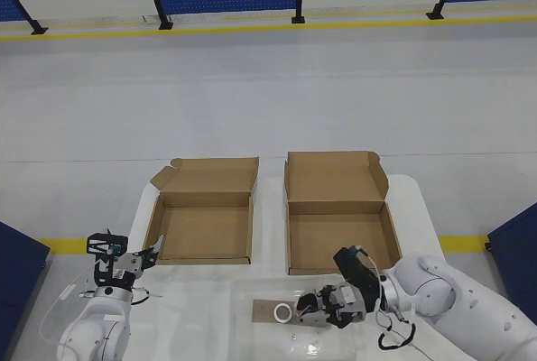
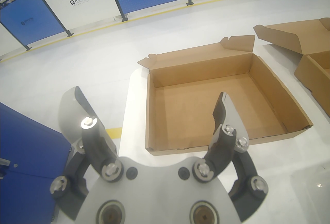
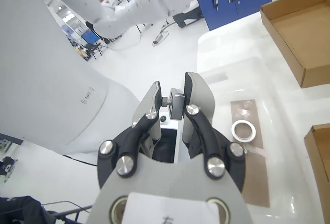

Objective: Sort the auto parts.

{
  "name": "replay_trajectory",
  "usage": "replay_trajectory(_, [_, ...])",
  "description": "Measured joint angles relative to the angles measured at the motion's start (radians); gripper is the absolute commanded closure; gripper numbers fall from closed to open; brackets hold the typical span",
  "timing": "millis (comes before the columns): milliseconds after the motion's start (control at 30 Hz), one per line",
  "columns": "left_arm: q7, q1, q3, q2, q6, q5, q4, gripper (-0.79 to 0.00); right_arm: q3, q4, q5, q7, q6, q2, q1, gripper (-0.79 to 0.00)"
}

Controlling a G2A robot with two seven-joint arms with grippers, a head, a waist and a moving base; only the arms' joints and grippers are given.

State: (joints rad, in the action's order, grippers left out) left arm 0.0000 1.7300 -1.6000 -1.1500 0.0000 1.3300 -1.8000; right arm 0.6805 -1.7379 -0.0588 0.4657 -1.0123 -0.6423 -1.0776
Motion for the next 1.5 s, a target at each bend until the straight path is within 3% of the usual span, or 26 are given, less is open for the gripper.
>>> replay_trajectory(300, [0.0, 0.0, 0.0, 0.0, 0.0, 0.0, 0.0, -0.785, 0.041, 0.002, 0.326, 0.127, 0.0, -0.005, -0.014, 0.0])
replay_trajectory(667, [0.0, 0.0, 0.0, 0.0, 0.0, 0.0, 0.0, -0.785, 0.033, -0.023, 0.364, 0.113, 0.005, -0.011, -0.028, 0.0])
replay_trajectory(800, [0.0, 0.0, 0.0, 0.0, 0.0, 0.0, 0.0, -0.785, 0.032, -0.048, 0.533, 0.158, 0.0, -0.018, -0.025, 0.0])
replay_trajectory(1000, [0.0, 0.0, 0.0, 0.0, 0.0, 0.0, 0.0, -0.785, 0.06, -0.068, 0.823, 0.344, 0.0, -0.03, -0.011, 0.0])
replay_trajectory(1233, [0.0, 0.0, 0.0, 0.0, 0.0, 0.0, 0.0, -0.785, 0.061, -0.114, 0.99, 0.354, 0.012, -0.037, 0.026, 0.0])
replay_trajectory(1500, [0.0, 0.0, 0.0, 0.0, 0.0, 0.0, 0.0, -0.785, 0.121, -0.147, 1.203, 0.449, 0.107, -0.053, 0.064, 0.0])
